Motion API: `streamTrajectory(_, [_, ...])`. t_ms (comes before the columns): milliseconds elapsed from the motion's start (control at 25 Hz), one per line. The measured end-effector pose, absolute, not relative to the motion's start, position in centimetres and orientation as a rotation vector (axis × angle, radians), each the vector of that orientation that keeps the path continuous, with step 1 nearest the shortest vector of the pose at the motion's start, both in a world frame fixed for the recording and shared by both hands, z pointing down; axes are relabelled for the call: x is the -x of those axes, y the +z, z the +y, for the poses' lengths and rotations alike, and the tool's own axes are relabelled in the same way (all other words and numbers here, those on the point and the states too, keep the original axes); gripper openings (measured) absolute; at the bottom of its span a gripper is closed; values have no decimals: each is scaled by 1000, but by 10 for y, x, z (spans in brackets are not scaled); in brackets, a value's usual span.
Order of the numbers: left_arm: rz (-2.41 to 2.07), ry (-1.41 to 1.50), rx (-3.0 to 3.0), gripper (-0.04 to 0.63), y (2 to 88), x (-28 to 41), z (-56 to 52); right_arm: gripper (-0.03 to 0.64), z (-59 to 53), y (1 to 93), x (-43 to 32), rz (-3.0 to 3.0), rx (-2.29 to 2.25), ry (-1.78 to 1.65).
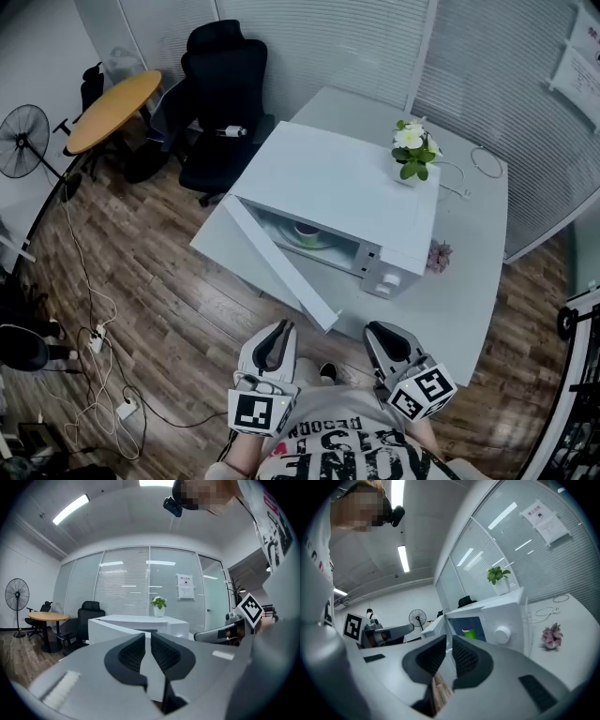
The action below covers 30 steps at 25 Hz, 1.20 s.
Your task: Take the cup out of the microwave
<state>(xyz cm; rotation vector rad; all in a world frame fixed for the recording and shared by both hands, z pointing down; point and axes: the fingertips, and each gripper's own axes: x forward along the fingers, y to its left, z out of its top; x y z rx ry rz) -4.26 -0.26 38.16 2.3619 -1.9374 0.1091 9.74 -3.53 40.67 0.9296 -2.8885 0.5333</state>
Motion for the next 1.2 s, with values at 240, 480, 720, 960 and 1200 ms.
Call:
streamTrajectory(240, [-1958,113,-2351,48,380,40,-5,49,-40,411,-104,-2896,-937,554])
streamTrajectory(480, [-1965,129,-2344,49,380,40,-10,49,-45,409,-103,-2914,-929,561])
streamTrajectory(720, [-1967,122,-2345,49,378,46,-13,49,-49,405,-93,-2930,-899,548])
streamTrajectory(960, [-1941,131,-2344,48,383,48,-15,49,-48,406,-88,-2942,-866,548])
streamTrajectory(1200, [-1935,137,-2346,49,382,49,-15,71,-34,407,-69,-2976,-675,487])
